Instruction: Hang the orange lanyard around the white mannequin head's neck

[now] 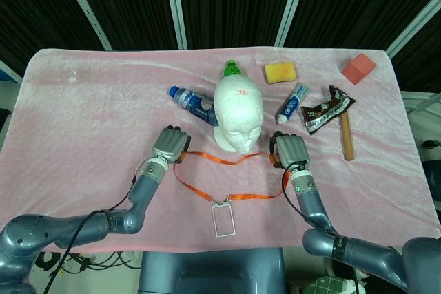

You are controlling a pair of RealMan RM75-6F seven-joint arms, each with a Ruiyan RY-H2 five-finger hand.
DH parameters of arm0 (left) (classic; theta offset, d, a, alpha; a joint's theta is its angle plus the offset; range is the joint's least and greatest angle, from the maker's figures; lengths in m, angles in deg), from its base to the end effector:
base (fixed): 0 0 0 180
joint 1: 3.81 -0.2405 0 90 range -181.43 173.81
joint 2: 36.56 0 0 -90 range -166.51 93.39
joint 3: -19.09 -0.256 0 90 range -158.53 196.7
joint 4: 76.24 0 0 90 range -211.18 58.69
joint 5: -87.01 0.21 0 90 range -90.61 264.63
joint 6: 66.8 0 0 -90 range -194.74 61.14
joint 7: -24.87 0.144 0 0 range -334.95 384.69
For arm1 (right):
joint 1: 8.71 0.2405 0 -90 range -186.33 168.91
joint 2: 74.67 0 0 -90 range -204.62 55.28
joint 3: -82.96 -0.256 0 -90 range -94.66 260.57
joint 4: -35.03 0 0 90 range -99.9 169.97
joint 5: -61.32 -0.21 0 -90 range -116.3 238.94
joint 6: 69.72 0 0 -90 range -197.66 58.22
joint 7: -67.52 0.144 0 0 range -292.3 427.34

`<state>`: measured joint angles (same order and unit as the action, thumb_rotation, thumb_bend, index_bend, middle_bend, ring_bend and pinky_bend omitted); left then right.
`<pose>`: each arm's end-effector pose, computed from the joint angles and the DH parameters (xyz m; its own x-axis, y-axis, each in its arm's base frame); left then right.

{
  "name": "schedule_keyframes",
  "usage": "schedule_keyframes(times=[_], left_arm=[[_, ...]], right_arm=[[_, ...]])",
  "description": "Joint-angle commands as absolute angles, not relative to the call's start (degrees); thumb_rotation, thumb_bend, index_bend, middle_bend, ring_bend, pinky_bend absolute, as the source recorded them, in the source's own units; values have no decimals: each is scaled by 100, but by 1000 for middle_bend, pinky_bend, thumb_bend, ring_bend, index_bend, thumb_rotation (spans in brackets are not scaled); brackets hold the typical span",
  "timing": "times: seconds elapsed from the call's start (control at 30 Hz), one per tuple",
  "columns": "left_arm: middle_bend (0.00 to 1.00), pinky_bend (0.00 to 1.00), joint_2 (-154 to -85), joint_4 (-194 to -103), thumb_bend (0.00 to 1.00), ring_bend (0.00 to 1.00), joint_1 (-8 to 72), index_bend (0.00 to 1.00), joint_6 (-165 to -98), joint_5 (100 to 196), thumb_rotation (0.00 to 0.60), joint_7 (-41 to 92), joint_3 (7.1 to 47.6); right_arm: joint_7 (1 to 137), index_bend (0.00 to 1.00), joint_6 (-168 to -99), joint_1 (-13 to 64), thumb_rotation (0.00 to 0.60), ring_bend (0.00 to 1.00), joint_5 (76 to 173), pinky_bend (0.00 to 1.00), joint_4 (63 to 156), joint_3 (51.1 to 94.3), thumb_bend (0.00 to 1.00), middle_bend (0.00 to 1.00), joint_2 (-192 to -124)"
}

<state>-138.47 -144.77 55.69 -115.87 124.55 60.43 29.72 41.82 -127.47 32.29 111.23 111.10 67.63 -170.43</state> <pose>-0.1016 0.3922 -0.0819 0.5742 0.3301 0.7492 0.8141 -0.3277 -0.4795 -0.1802 -0.3666 -0.0243 0.3694 -0.2486 0.8954 -0.9293 -0.0971 0.3564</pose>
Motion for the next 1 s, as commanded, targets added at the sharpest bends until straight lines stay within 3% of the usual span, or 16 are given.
schedule_keyframes(times=[0.03,1.0], left_arm=[[450,255,-13832,-14501,481,243,5545,648,-11555,12506,600,5968,2986],[452,255,-12173,-16275,478,243,4584,656,-11577,14621,600,3584,2980]], right_arm=[[4188,744,-12733,3228,600,388,11127,350,11126,6772,487,314,-17032],[5272,766,-13548,2416,600,388,12363,350,13072,6996,489,315,-15770]])
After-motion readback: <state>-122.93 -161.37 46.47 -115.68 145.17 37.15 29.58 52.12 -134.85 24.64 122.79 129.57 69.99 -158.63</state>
